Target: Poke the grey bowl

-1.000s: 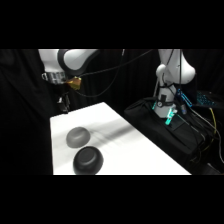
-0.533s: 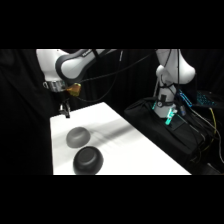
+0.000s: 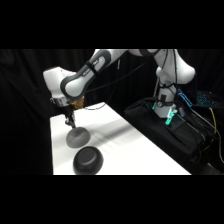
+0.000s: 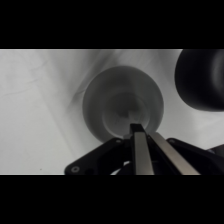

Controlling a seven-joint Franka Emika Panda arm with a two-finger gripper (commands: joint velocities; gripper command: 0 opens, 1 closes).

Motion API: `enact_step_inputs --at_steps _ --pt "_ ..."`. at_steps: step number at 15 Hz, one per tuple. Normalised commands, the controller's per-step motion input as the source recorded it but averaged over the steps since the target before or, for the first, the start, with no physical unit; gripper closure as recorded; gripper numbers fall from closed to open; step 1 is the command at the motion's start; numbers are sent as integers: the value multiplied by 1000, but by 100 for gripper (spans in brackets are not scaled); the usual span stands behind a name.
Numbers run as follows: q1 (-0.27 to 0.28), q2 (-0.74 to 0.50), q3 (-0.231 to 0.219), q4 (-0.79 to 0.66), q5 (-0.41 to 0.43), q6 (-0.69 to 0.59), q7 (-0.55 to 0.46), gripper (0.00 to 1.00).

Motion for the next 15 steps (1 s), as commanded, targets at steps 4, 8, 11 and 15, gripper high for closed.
enact_step_inputs --at_steps 4,8,11,15 --pt "-81 182 95 152 152 127 -146 99" --pt "-69 120 58 132 119 127 -120 100" --pt "-22 -128 4 -73 62 102 -66 100" --pt "3 -433 -15 -273 39 -65 -38 99"
